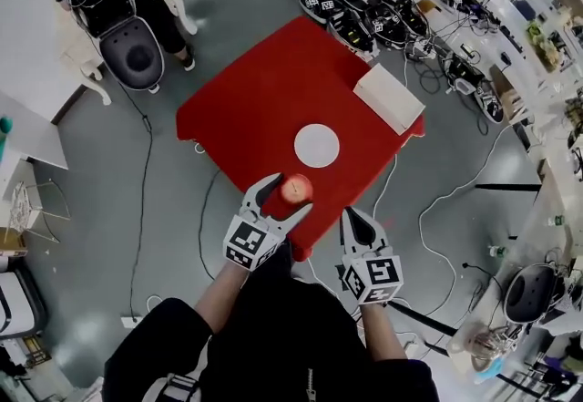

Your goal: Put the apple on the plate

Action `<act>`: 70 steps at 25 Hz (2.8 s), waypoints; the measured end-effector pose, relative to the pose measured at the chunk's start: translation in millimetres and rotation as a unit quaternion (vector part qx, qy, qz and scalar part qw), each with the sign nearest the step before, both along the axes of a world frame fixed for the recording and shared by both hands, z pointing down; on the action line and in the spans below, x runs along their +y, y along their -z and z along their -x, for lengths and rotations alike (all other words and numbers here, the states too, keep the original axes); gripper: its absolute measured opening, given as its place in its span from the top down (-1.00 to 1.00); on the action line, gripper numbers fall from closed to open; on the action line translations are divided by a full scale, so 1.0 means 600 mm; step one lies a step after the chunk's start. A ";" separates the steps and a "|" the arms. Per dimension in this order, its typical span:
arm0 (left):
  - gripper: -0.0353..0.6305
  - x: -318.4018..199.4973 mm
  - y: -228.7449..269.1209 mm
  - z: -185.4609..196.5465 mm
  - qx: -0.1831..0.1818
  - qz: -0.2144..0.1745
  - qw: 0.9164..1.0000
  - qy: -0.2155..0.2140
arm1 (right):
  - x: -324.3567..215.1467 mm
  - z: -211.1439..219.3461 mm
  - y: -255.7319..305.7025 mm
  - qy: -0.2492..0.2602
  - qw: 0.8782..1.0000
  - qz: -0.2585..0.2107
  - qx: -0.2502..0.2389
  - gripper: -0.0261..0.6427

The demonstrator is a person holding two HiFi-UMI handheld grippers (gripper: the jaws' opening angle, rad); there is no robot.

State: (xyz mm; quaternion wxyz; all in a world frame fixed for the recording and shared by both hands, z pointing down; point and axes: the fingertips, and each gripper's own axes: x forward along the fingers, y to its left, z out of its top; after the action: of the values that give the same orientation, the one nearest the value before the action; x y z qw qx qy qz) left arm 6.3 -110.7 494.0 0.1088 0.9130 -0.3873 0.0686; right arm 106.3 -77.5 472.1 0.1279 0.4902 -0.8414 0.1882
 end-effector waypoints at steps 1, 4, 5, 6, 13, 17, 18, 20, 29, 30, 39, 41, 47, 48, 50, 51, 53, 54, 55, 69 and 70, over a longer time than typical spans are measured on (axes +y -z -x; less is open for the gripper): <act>-0.16 -0.023 -0.006 -0.002 -0.002 0.001 1.000 -0.005 | -0.024 0.001 -0.003 -0.003 1.000 0.002 0.001 0.89; -0.16 -0.081 -0.030 -0.010 -0.013 0.007 1.000 -0.022 | -0.079 0.003 -0.018 -0.010 1.000 0.012 0.004 0.89; -0.16 -0.098 -0.040 -0.012 -0.019 0.008 0.999 -0.028 | -0.092 0.004 -0.024 -0.013 1.000 0.016 0.004 0.89; -0.16 -0.114 -0.048 -0.012 -0.024 0.008 0.999 -0.032 | -0.104 0.006 -0.029 -0.014 1.000 0.020 0.003 0.89; -0.16 -0.222 -0.109 -0.039 -0.035 0.009 0.998 -0.051 | -0.177 -0.006 -0.060 -0.019 0.999 0.049 0.012 0.89; -0.16 -0.246 -0.148 -0.064 -0.041 0.018 0.998 -0.049 | -0.190 -0.017 -0.075 -0.006 0.997 0.071 0.018 0.89; -0.16 -0.250 -0.158 -0.069 -0.043 0.021 0.998 -0.048 | -0.192 -0.021 -0.078 -0.004 0.997 0.074 0.019 0.89; -0.16 -0.255 -0.177 -0.079 -0.046 0.028 0.998 -0.044 | -0.194 -0.029 -0.084 -0.001 0.997 0.079 0.018 0.89; -0.16 -0.296 -0.250 -0.093 -0.055 0.055 0.996 -0.043 | -0.202 -0.033 -0.114 -0.004 0.994 0.109 0.017 0.89; -0.16 -0.299 -0.258 -0.094 -0.057 0.055 0.996 -0.046 | -0.201 -0.034 -0.118 -0.006 0.994 0.112 0.018 0.89; -0.16 -0.328 -0.319 -0.133 -0.074 0.058 0.993 -0.072 | -0.180 -0.053 -0.140 -0.029 0.989 0.138 0.030 0.89; -0.16 -0.335 -0.337 -0.140 -0.081 0.061 0.992 -0.071 | -0.174 -0.061 -0.147 -0.034 0.988 0.144 0.032 0.89; -0.16 -0.347 -0.383 -0.143 -0.094 0.079 0.991 -0.058 | -0.163 -0.077 -0.154 -0.049 0.987 0.150 0.036 0.89; -0.16 -0.349 -0.383 -0.144 -0.094 0.076 0.991 -0.058 | -0.162 -0.079 -0.154 -0.050 0.987 0.151 0.034 0.89; -0.16 -0.348 -0.383 -0.146 -0.097 0.074 0.991 -0.061 | -0.160 -0.083 -0.156 -0.050 0.987 0.151 0.033 0.89; -0.16 -0.345 -0.385 -0.146 -0.101 0.074 0.990 -0.063 | -0.158 -0.084 -0.157 -0.050 0.987 0.152 0.032 0.89; -0.16 -0.338 -0.389 -0.145 -0.108 0.078 0.989 -0.066 | -0.156 -0.085 -0.159 -0.049 0.987 0.152 0.031 0.89; -0.16 -0.335 -0.391 -0.144 -0.112 0.080 0.988 -0.066 | -0.155 -0.085 -0.158 -0.047 0.987 0.152 0.031 0.89; -0.16 -0.331 -0.392 -0.143 -0.116 0.081 0.988 -0.067 | -0.155 -0.084 -0.158 -0.045 0.987 0.151 0.030 0.89; -0.16 -0.318 -0.380 -0.139 -0.128 0.094 0.985 -0.061 | -0.154 -0.109 -0.132 -0.045 0.991 0.127 0.027 0.89; -0.16 -0.317 -0.373 -0.137 -0.128 0.092 0.986 -0.060 | -0.155 -0.108 -0.128 -0.044 0.991 0.124 0.027 0.89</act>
State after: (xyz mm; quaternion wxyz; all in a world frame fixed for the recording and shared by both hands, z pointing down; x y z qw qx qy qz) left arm 88.7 -301.1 717.5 0.1378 0.9042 -0.3347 0.2266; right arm 171.3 -170.2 548.6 0.2015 0.5123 -0.7853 0.2832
